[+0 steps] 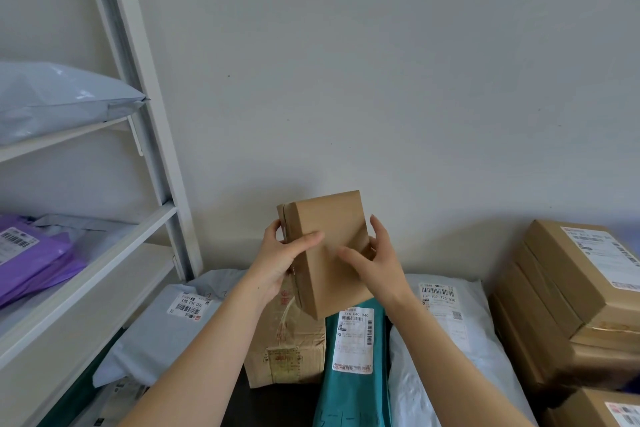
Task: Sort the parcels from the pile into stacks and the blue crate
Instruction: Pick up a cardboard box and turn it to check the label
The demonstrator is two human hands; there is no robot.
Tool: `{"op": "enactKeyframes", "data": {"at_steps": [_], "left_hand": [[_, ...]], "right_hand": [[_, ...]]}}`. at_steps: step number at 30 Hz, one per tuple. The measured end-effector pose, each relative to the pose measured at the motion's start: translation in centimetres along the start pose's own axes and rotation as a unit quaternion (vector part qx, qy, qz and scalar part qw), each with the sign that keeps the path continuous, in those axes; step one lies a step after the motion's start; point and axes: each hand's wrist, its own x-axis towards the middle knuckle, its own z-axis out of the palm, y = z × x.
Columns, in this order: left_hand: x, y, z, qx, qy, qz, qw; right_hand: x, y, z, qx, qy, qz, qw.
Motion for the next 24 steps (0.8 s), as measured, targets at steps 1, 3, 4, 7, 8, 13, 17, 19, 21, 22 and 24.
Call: {"op": "enactKeyframes", "data": {"at_steps": [1, 3, 4, 7, 8, 13, 17, 19, 21, 22, 24], "left_hand": [[0.0, 0.0, 0.1, 0.002, 0.0, -0.001, 1.0], [-0.1, 0.1, 0.2, 0.006, -0.001, -0.003, 1.0], [-0.1, 0.1, 0.3, 0.007, -0.001, -0.006, 1.0], [0.0, 0.2, 0.2, 0.019, -0.005, -0.021, 1.0], [-0.2, 0.3, 0.2, 0.025, -0.012, -0.027, 0.999], [-0.6, 1.2, 0.6, 0.022, -0.044, -0.035, 0.998], [-0.6, 1.5, 0.6, 0.023, -0.037, -0.033, 0.998], [-0.6, 1.3, 0.5, 0.039, -0.052, -0.021, 0.998], [-0.6, 1.1, 0.4, 0.06, -0.068, -0.003, 0.996], [-0.6, 1.0, 0.4, 0.067, -0.071, 0.005, 0.995], [-0.5, 0.8, 0.5, 0.073, -0.072, 0.01, 0.995]], "right_hand": [[0.0, 0.0, 0.1, -0.019, -0.005, -0.006, 1.0], [0.1, 0.0, 0.3, -0.061, -0.013, -0.016, 0.998], [0.2, -0.1, 0.5, -0.08, -0.015, -0.019, 0.997], [0.5, -0.2, 1.0, -0.127, -0.014, -0.007, 0.992], [0.6, -0.2, 1.2, -0.155, -0.007, -0.005, 0.988], [1.4, 0.3, 1.2, -0.166, 0.031, 0.014, 0.986], [1.7, 0.9, 0.4, -0.059, 0.021, 0.033, 0.998], [1.5, 0.5, 0.1, -0.02, 0.016, 0.05, 0.998], [1.4, 0.3, -0.1, 0.005, 0.016, 0.055, 0.998], [1.4, 0.3, -0.1, 0.021, 0.014, 0.057, 0.998], [1.3, 0.3, -0.3, 0.054, 0.007, 0.067, 0.996]]}}
